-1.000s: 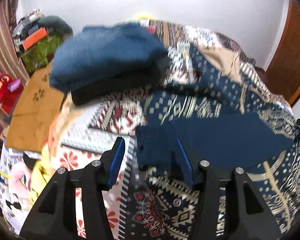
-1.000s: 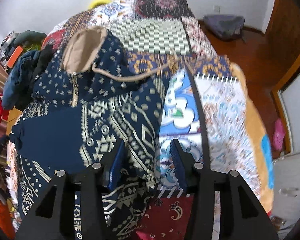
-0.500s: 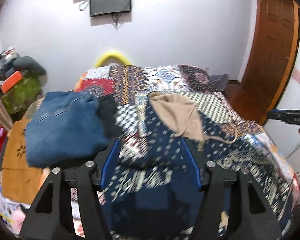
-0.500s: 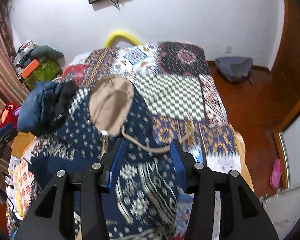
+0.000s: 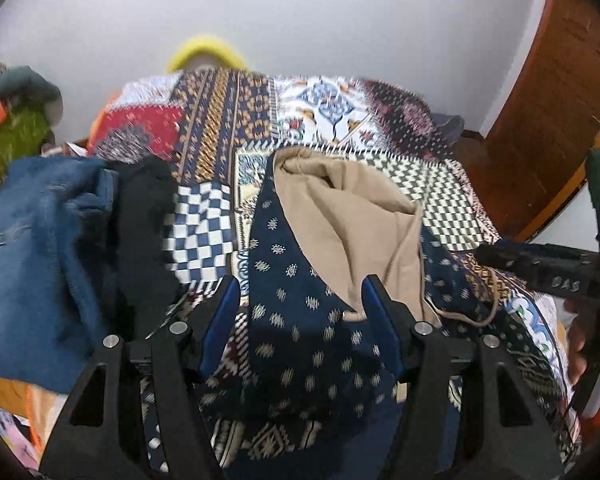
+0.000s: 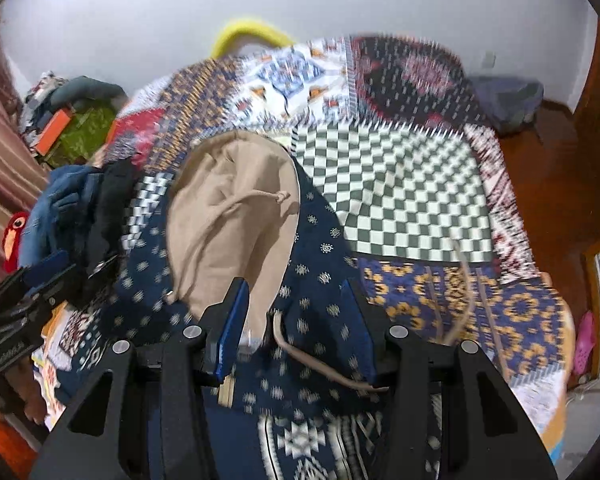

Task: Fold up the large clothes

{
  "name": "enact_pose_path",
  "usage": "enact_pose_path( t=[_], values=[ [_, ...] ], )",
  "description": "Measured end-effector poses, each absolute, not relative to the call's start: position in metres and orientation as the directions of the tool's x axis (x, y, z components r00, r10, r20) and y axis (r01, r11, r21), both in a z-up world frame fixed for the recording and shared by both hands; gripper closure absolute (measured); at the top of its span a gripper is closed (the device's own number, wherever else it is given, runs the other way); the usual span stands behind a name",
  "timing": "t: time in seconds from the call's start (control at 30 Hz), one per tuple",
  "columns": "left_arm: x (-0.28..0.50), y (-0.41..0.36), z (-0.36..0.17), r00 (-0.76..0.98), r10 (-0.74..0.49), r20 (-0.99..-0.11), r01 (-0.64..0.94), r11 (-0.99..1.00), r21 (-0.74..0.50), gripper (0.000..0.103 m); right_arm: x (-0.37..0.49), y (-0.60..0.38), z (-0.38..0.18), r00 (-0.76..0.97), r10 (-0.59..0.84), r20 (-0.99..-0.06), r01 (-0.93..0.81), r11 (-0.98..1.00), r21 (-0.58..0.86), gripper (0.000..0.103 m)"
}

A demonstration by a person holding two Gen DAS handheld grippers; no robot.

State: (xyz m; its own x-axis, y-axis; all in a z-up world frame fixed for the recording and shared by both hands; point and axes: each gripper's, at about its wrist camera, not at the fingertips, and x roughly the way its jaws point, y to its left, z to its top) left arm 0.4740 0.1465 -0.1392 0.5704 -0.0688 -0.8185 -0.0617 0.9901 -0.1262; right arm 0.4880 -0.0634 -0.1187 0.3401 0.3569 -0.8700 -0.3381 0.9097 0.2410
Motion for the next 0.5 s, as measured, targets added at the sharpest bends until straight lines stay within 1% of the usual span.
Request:
enact_pose_path(
  t=[0.2,0.33,0.47,0.5],
  values=[
    [0.511,0.153,-0.171,0.533,-0.038,-0.845,-0.104,0.988,-0.110,0.040,0.525,-0.058,-0.162,0.276,0.351,-0.895,-0.267,0.922,0.279,0.059],
    [0.527,0.171,-0.194,0.511,-0.057,-0.858,-0.168,0.972,-0.165,0.040,0.542,-0.059,-0.181,0.244,0.361,-0.900,-0.224,0.924,0.310,0.059],
    [0.535,0.179,-0.217,0.484,-0.068,-0.872,-0.192,0.964,-0.182,0.040,0.551,-0.061,-0.190,0.241,0.412,-0.879,-0.199,0.907,0.371,0.059],
    [0.535,0.181,-0.222,0.491,-0.086,-0.867,-0.195,0.959,-0.205,0.040,0.552,-0.060,-0.192,0.244,0.415,-0.876,-0.201,0.906,0.374,0.059]
  ],
)
